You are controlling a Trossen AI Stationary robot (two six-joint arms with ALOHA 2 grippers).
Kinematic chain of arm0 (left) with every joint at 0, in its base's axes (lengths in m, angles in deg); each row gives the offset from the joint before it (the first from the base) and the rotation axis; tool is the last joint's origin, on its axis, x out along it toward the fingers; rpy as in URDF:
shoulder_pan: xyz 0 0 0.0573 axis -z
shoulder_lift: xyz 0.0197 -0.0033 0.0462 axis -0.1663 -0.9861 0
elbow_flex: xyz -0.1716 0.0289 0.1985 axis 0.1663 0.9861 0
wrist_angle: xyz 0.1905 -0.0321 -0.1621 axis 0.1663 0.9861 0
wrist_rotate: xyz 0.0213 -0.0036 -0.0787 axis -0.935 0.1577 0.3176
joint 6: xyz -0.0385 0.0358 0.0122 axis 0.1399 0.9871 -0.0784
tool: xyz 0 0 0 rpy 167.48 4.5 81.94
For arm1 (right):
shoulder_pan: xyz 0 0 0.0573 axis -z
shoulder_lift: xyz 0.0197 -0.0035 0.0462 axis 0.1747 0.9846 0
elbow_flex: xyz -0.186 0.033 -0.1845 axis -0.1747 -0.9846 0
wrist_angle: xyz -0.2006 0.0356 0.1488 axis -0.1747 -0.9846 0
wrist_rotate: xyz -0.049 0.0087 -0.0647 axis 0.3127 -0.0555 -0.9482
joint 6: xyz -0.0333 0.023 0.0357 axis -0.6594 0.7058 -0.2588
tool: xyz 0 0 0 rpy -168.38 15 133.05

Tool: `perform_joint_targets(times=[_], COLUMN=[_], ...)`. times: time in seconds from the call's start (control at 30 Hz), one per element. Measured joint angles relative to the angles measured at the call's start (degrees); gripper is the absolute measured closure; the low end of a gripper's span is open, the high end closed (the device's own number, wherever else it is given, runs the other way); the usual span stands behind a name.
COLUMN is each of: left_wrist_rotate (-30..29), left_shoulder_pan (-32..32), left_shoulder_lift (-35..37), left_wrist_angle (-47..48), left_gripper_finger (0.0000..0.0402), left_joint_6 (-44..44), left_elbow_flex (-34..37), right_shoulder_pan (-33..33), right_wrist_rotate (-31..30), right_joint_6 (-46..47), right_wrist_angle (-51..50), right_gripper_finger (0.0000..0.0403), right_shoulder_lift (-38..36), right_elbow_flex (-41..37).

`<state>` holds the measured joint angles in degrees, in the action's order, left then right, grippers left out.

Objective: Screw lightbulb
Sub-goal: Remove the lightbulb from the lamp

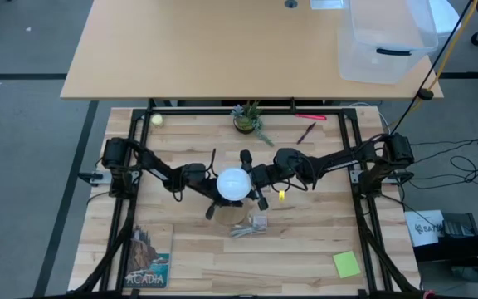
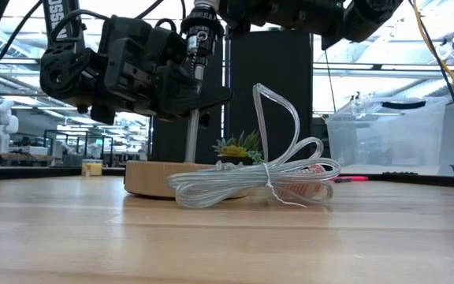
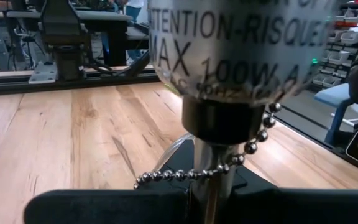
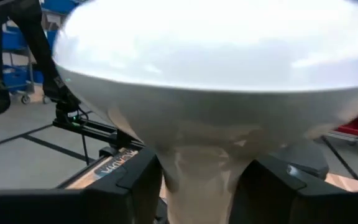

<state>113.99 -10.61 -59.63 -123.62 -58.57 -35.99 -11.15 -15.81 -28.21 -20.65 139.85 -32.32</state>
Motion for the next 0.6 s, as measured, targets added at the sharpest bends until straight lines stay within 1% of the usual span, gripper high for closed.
perform_joint_targets(times=[0.23,0.33,0.43,0.6], left_wrist_rotate=[-3.38,-4.22,-5.08,-6.54], left_shoulder_pan=[0.02,0.02,0.04,0.02], left_shoulder_lift=[-0.02,-0.02,-0.02,-0.02], left_wrist_angle=[0.05,0.08,0.05,0.07], left_gripper_finger=[0.0379,0.0379,0.0379,0.0379], left_joint_6=[0.11,0.02,-0.04,-0.09], left_elbow_flex=[0.03,0.03,-0.01,-0.01], right_shoulder_pan=[-0.04,-0.04,0.37,1.39], right_wrist_rotate=[0.32,0.31,0.27,0.27], right_joint_6=[1.98,1.60,1.25,-1.38], right_wrist_angle=[-0.41,-2.79,-6.39,-14.45], right_gripper_finger=[0.0158,0.0139,0.0132,0.0133], right_shoulder_lift=[-0.02,-1.00,-2.60,-6.34], right_elbow_flex=[0.00,0.02,0.04,0.04])
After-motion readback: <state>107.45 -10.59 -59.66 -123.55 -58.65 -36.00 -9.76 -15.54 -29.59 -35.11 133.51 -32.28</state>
